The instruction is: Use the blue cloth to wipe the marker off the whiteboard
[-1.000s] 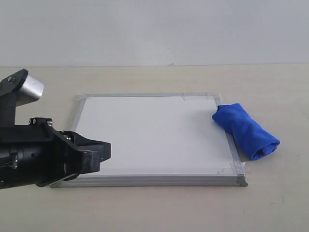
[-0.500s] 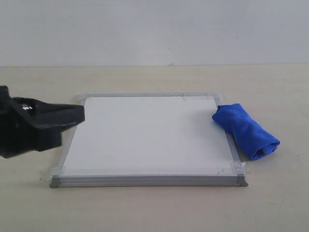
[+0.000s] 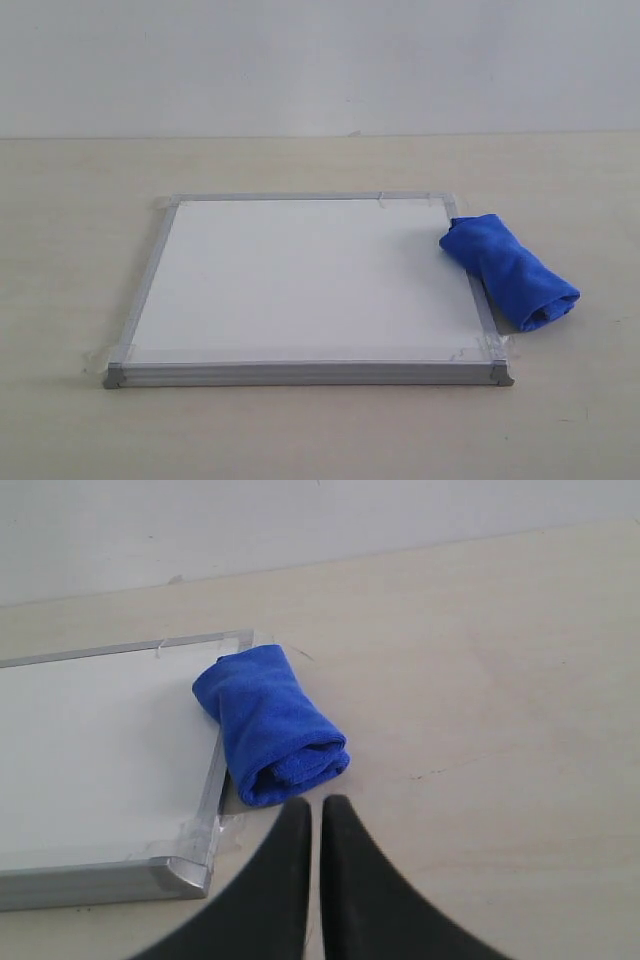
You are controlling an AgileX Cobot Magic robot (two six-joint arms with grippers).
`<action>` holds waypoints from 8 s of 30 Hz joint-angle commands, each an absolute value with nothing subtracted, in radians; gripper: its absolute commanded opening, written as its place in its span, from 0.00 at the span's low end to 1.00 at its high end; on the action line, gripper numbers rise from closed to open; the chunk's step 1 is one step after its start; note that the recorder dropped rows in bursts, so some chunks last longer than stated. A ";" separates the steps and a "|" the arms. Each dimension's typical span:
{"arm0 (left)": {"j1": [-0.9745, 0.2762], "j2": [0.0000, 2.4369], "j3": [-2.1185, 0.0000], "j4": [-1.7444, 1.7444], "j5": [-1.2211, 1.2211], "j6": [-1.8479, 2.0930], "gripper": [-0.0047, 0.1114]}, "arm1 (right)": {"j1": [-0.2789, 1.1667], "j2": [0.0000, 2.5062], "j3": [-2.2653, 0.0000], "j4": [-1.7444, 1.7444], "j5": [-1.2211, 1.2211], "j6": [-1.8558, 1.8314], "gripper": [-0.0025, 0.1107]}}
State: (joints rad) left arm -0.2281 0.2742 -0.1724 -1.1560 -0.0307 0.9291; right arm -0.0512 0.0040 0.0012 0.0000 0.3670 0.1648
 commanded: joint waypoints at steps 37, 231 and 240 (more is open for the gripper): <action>-0.043 0.020 0.000 -0.107 0.232 0.015 0.08 | -0.049 0.000 0.000 0.000 0.363 0.159 0.02; -0.040 0.000 0.000 0.064 0.330 -0.206 0.08 | 0.089 1.814 -1.099 -0.203 0.483 0.305 0.47; -0.040 0.000 0.000 0.064 0.330 -0.206 0.08 | 0.091 1.731 -1.057 -0.101 0.476 0.163 0.14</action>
State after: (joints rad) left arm -0.0437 0.0034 -0.0025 0.0671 0.3333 -0.1966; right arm 0.0955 1.7292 -1.0888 -0.1144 0.4956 0.1882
